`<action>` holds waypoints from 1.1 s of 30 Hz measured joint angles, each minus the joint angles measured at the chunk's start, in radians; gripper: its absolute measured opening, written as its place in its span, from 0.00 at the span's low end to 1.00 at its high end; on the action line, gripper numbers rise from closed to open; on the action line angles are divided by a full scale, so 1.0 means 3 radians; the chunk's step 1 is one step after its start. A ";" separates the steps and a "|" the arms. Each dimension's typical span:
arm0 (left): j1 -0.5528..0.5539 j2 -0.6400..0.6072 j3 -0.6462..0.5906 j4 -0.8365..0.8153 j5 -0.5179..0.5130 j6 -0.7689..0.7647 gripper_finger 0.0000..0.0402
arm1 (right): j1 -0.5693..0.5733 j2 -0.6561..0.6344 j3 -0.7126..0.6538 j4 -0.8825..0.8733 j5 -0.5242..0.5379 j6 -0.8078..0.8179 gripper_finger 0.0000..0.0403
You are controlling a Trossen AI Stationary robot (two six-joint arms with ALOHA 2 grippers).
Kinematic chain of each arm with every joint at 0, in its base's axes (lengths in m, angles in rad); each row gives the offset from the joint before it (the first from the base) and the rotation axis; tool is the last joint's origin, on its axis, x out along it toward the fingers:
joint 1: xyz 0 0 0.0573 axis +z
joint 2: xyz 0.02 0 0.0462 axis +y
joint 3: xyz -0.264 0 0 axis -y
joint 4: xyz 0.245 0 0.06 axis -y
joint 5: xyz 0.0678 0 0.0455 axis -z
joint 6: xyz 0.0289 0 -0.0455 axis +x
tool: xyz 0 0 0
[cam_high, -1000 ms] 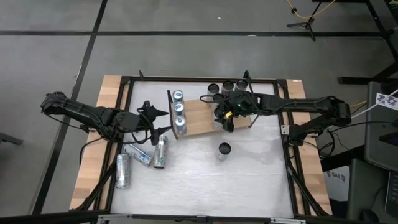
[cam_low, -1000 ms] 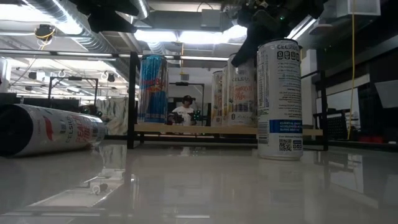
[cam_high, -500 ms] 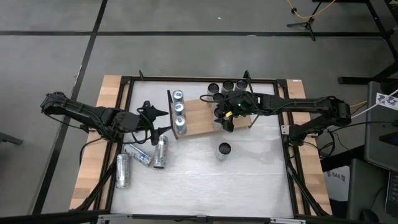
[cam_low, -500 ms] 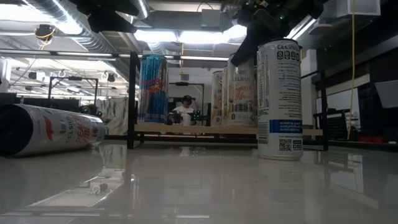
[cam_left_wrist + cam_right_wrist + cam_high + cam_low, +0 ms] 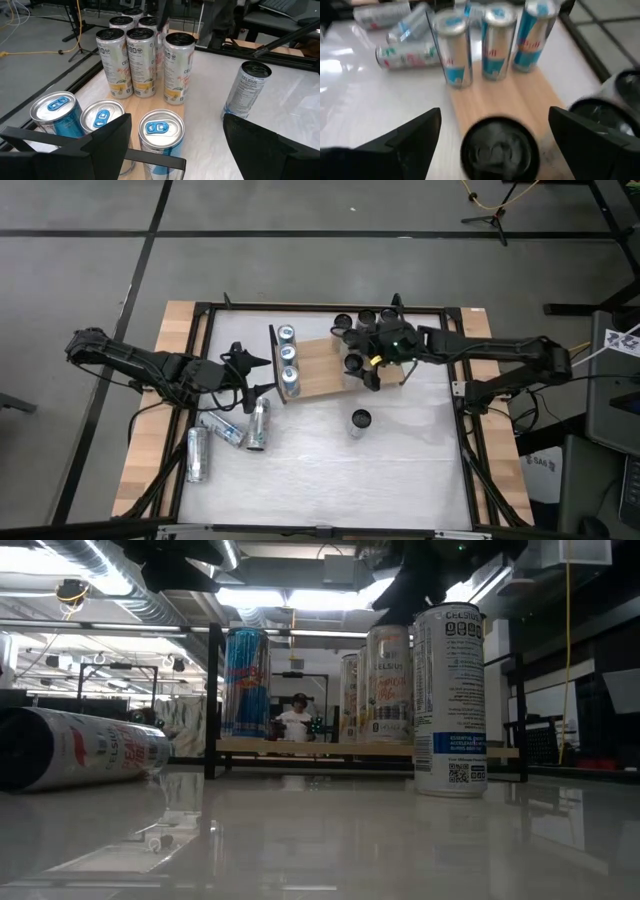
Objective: Place canned beverage on shelf
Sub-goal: Put the white-blue soda can on the shelf
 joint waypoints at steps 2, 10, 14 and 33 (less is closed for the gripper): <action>0.0000 0.0001 0.0000 0.0000 0.0001 0.0000 0.77 | 0.0000 -0.0049 0.0001 0.0020 0.0000 0.0001 0.90; 0.0000 0.0001 0.0000 -0.0015 0.0004 0.0000 0.77 | 0.0240 -0.0188 0.0001 0.0130 -0.0361 0.0002 0.90; 0.0000 0.0001 0.0000 -0.0017 0.0005 0.0001 0.77 | 0.0524 -0.0167 0.0001 0.0092 -0.0406 0.0018 0.90; 0.0000 0.0001 0.0000 -0.0019 0.0008 0.0001 0.77 | 0.0951 -0.0117 -0.0002 -0.0310 -0.0167 0.0623 0.90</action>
